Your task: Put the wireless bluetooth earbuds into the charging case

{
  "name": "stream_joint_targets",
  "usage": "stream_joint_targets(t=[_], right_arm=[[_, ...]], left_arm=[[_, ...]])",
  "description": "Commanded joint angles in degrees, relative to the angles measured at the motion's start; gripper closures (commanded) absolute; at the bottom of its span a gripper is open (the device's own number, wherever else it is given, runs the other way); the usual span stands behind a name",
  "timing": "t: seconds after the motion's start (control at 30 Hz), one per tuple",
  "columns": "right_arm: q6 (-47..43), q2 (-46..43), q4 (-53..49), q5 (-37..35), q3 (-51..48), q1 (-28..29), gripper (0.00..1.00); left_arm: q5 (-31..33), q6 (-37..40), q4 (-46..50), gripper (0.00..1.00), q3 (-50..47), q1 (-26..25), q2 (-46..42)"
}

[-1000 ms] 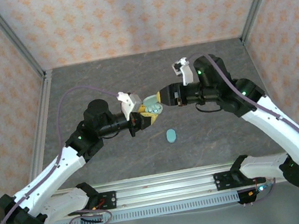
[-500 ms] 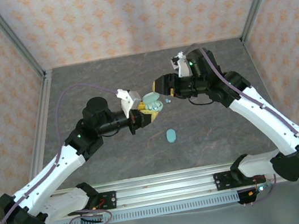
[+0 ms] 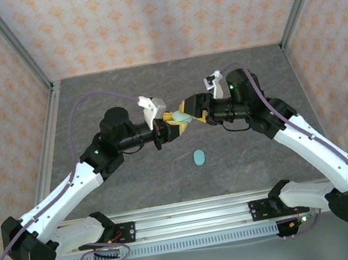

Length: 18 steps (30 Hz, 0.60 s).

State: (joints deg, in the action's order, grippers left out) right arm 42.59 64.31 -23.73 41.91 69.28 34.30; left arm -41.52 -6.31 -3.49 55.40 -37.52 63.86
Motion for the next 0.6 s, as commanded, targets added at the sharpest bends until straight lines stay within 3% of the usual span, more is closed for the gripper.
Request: stream_joint_targets(t=[0.0,0.37,0.57], right_arm=[[3.16,-0.94,4.52,3.33,-1.22,0.26,0.41],[11.99,-1.47,15.23,5.42,-5.57,0.29,0.69],[14.31,-1.31,16.94,4.94,-6.44,0.16,0.74]], left_arm=[[0.72,-2.21,-5.38,0.91,2.1,-0.17,-0.36],[1.45,-2.66,-4.51,0.8,2.14,-0.12,-0.11],[-0.29,-2.2,-4.23,0.67,2.35,-0.13,0.05]])
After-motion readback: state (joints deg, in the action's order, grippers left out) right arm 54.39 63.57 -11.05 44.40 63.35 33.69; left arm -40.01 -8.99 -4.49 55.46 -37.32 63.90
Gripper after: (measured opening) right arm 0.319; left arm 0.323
